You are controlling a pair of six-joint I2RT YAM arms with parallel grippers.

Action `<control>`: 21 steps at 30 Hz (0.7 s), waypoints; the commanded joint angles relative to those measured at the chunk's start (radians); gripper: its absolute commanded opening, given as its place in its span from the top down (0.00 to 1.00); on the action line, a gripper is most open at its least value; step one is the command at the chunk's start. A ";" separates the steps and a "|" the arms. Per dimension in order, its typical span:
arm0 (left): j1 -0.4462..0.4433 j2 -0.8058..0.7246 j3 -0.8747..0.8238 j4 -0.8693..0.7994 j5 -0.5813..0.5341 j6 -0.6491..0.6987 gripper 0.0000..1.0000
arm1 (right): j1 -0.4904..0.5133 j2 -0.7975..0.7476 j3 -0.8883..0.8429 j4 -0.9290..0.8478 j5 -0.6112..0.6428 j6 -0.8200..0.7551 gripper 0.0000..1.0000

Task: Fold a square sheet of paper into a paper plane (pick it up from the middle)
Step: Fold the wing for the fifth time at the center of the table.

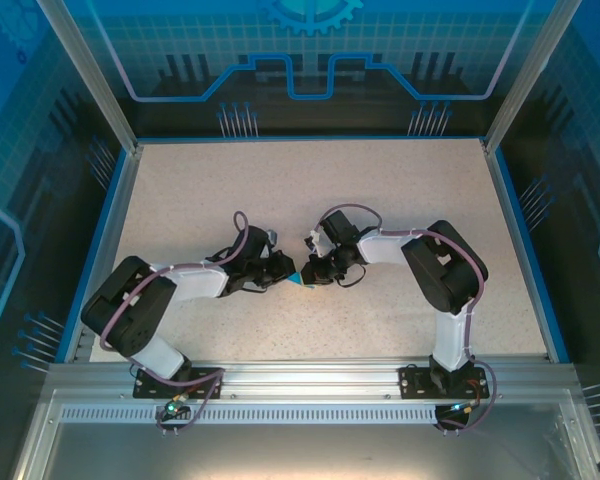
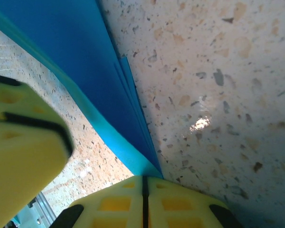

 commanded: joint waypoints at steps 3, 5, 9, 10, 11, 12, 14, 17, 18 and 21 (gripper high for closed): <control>-0.007 0.042 0.004 0.021 0.010 -0.009 0.86 | -0.003 0.069 -0.020 -0.041 0.067 0.013 0.92; -0.007 0.047 0.002 0.020 0.004 -0.007 0.86 | -0.004 0.071 -0.019 -0.044 0.068 0.013 0.92; -0.006 0.054 0.005 0.002 -0.026 -0.007 0.86 | -0.003 0.072 -0.020 -0.051 0.073 0.012 0.92; -0.006 0.057 0.005 -0.002 -0.035 -0.007 0.86 | -0.003 0.073 -0.021 -0.051 0.075 0.012 0.92; -0.007 0.059 0.008 -0.010 -0.045 -0.007 0.87 | -0.003 0.073 -0.023 -0.053 0.078 0.012 0.92; -0.006 0.060 0.008 -0.017 -0.051 -0.007 0.86 | -0.003 0.073 -0.023 -0.053 0.078 0.012 0.92; -0.007 0.062 0.008 -0.029 -0.066 -0.008 0.87 | -0.004 0.076 -0.023 -0.055 0.080 0.011 0.92; -0.006 0.062 0.010 -0.044 -0.088 0.000 0.87 | -0.003 0.078 -0.025 -0.058 0.084 0.010 0.92; -0.005 0.064 0.012 -0.051 -0.092 0.005 0.87 | -0.003 0.078 -0.025 -0.058 0.084 0.010 0.92; -0.005 0.069 0.022 -0.065 -0.100 0.018 0.87 | -0.003 0.079 -0.025 -0.061 0.085 0.009 0.92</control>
